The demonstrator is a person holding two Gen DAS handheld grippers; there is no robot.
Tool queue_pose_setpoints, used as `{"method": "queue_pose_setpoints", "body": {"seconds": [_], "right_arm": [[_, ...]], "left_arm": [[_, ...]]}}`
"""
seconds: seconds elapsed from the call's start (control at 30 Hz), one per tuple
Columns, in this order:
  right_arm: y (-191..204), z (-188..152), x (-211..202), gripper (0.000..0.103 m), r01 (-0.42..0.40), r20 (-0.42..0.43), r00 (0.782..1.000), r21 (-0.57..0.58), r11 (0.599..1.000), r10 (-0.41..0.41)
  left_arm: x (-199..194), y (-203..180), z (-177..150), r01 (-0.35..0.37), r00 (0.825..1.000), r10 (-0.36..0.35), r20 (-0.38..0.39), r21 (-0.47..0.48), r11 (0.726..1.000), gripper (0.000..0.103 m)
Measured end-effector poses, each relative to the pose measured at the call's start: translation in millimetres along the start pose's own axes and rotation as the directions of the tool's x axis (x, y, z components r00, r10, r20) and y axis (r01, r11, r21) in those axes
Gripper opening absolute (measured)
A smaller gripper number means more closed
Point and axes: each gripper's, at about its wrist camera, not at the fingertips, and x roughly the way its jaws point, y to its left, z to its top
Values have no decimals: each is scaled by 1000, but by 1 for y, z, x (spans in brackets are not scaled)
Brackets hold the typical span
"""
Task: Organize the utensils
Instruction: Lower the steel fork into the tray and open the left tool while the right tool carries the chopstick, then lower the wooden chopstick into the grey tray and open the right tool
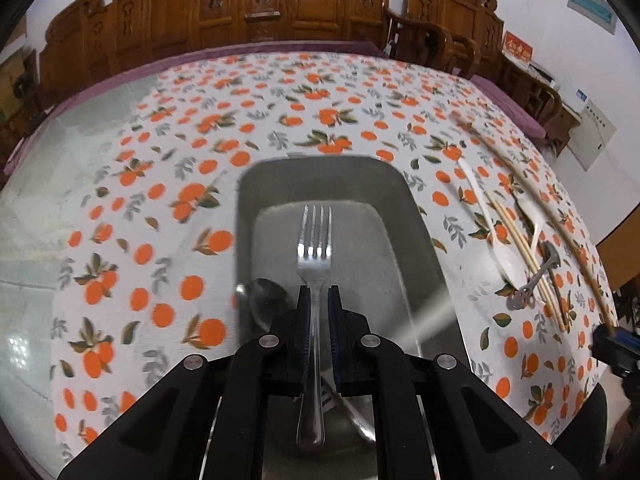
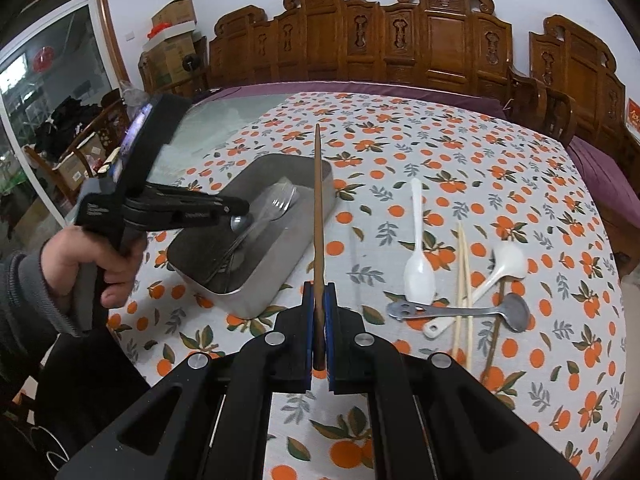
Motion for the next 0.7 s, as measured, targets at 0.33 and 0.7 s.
{"method": "queue_pose_setpoints", "body": {"seconds": [0.33,0.7], "right_arm": [[38,10,23,6,-53,-16,998,-12,999,53],[60,27,73,6,-62,-92,994,46,997,66]], "left_arm": [[-77,32,-10,-33,993,30,111,28,999,14],[-121,62,-33,-33,985,32,167,2,999,15]]}}
